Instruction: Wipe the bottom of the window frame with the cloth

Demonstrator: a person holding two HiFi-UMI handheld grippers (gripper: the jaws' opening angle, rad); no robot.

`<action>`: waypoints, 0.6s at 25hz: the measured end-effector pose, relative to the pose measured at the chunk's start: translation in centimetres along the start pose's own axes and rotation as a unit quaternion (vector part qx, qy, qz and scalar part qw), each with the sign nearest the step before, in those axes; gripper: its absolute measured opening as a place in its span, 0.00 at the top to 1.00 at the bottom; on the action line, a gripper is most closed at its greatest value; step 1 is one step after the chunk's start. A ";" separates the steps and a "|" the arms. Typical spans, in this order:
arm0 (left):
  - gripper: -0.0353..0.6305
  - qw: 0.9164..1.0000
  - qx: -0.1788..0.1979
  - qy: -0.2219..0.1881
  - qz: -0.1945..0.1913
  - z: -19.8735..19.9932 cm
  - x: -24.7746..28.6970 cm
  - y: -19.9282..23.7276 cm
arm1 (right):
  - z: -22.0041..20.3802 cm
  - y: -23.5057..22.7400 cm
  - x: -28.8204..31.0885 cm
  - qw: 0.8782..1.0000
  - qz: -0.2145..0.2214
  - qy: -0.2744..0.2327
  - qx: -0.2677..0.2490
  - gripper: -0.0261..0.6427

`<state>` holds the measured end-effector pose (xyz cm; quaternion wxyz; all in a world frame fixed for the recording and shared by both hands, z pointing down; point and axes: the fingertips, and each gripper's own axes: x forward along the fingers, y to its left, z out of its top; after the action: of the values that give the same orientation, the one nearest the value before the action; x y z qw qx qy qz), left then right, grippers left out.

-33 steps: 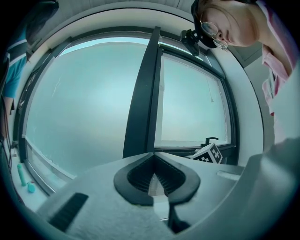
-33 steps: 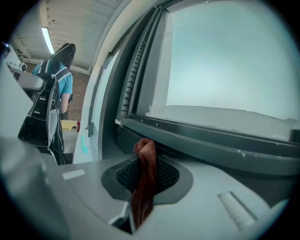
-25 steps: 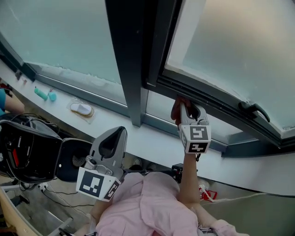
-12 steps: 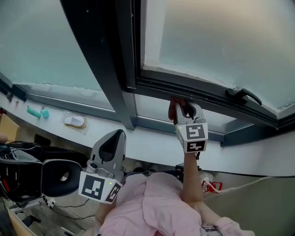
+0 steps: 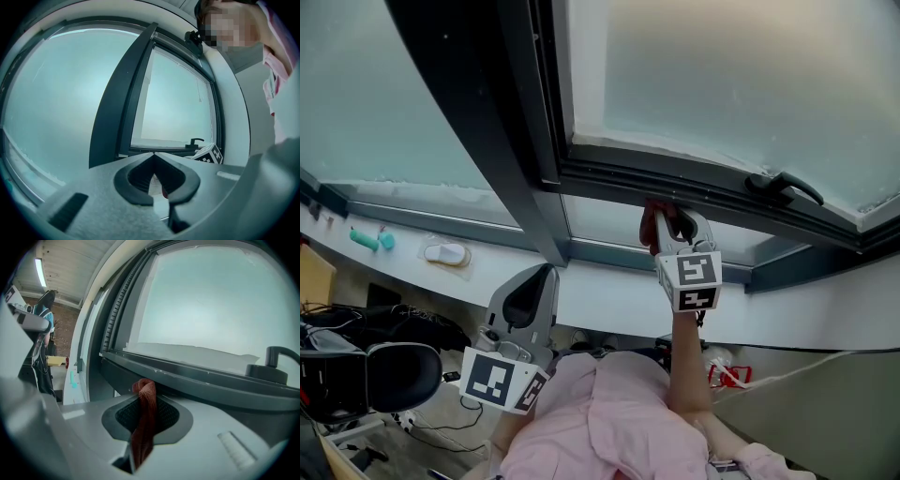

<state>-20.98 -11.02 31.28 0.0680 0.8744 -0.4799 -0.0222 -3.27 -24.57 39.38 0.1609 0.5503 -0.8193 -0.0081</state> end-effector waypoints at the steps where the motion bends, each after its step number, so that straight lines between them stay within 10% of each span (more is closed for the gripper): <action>1: 0.95 1.000 0.000 0.000 -0.002 0.0 0.1 -0.1 | -0.1 -0.1 0.0 1.000 -0.001 0.000 0.001 0.89; 15: 0.95 1.000 0.000 0.004 -0.015 -0.3 1.1 -1.0 | -0.9 -2.5 -1.3 0.999 -0.023 -0.001 0.022 0.89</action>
<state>-19.55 -11.36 31.45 0.0693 0.8816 -0.4665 -0.0194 -0.34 -24.18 39.42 0.1476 0.5723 -0.8066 0.0056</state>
